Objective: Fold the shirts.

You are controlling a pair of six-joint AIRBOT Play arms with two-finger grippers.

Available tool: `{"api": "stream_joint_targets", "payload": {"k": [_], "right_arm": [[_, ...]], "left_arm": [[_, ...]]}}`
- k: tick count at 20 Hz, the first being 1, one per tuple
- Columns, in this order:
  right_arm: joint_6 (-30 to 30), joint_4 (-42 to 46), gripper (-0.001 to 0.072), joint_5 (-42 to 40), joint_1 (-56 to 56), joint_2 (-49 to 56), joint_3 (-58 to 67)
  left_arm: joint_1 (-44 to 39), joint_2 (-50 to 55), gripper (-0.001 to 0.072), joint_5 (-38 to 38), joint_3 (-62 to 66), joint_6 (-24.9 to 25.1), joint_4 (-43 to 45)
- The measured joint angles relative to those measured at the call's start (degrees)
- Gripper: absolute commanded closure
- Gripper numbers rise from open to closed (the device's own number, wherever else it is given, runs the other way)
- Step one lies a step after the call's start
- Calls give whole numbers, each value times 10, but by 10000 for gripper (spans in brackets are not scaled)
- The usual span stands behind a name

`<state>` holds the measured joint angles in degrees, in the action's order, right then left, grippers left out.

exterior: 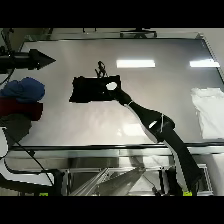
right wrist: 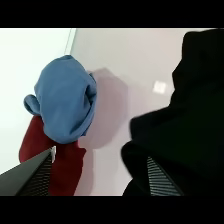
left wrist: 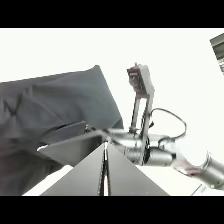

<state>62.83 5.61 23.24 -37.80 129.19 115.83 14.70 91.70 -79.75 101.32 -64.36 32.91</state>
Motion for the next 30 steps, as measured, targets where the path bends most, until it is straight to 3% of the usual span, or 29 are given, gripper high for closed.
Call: {"api": "stream_joint_targets", "payload": {"k": [3, 5, 6, 7, 8, 10, 13, 15, 17, 18, 23, 30], "right_arm": [[-61, -23, 80, -8, -5, -3, 1], [-90, -31, 87, 36, 15, -20, 1], [-102, -33, 156, 69, 31, -31, 1], [-110, -33, 290, 104, 47, -42, 1], [-116, -32, 479, 144, 67, -54, 1], [-119, -16, 696, 224, 111, -76, 2], [-68, 37, 682, 301, 183, -95, 2], [-13, 98, 208, 333, 226, -101, -2], [36, 176, 143, 360, 260, -103, -5], [59, 220, 2, 370, 273, -103, -6], [138, 358, -2, 405, 297, -71, -8], [161, 330, 12, 409, 279, -6, -7]], "left_arm": [[5, -3, 686, 4, -26, 17, 0], [7, -4, 686, 6, -33, 22, 0], [7, -5, 686, 7, -35, 25, 0], [8, -5, 686, 7, -37, 27, 0], [9, -5, 686, 7, -38, 30, 0], [10, -5, 687, 8, -39, 32, -1], [12, -5, 686, 8, -40, 34, -1], [12, -5, 686, 7, -40, 34, -1], [12, -5, 686, 6, -40, 34, -1], [12, -5, 687, 5, -40, 34, -1], [11, -5, 687, 4, -40, 34, -1], [11, -5, 686, 4, -40, 35, -2]]}}
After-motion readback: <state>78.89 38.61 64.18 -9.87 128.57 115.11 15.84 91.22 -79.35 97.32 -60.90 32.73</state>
